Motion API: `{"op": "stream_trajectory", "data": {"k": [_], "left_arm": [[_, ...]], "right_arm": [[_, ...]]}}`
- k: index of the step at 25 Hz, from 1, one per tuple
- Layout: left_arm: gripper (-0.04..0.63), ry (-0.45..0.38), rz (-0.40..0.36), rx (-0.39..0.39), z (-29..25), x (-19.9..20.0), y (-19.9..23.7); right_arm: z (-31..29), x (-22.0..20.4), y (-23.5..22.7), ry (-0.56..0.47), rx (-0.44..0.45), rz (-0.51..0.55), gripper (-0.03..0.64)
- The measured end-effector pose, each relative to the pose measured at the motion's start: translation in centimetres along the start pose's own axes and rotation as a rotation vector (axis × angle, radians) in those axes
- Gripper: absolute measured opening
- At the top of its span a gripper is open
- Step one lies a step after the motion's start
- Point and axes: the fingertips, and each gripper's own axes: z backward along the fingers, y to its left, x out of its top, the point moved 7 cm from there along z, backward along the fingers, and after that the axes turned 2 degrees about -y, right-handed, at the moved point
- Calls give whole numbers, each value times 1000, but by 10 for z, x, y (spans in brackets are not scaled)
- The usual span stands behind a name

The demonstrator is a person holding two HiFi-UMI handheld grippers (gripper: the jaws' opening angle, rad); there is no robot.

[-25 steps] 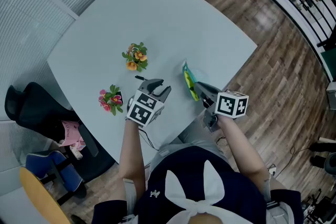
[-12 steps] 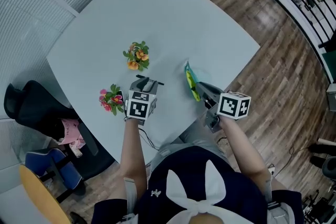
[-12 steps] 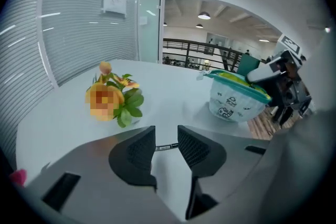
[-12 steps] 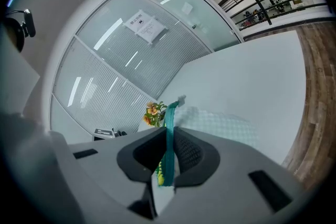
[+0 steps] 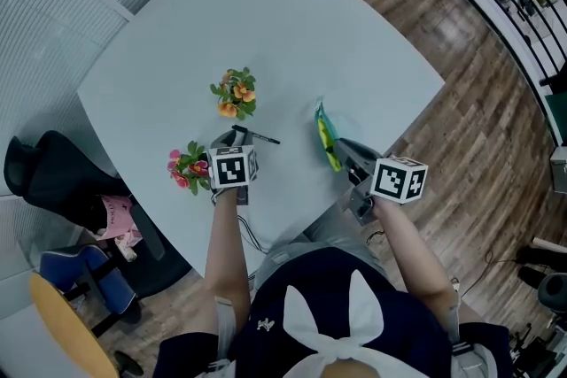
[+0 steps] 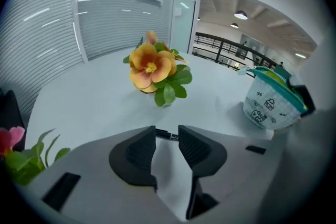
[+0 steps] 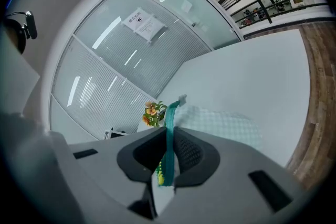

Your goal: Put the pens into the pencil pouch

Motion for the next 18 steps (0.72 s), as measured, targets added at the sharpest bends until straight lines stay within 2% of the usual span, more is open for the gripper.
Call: {"op": "stream_trajectory", "data": {"k": [8,12,18], "left_arm": [[145,47,256,90,-23,-2,12],[147,49,376,103,-28,-2,17],[140,84,511,116,-37,-4,24]], "right_arm": [[-6,1,0,7,3,-15,48],[-6,1,-1,11,4,-16,48],[-6,2,-2,12,7,-20,48]]}}
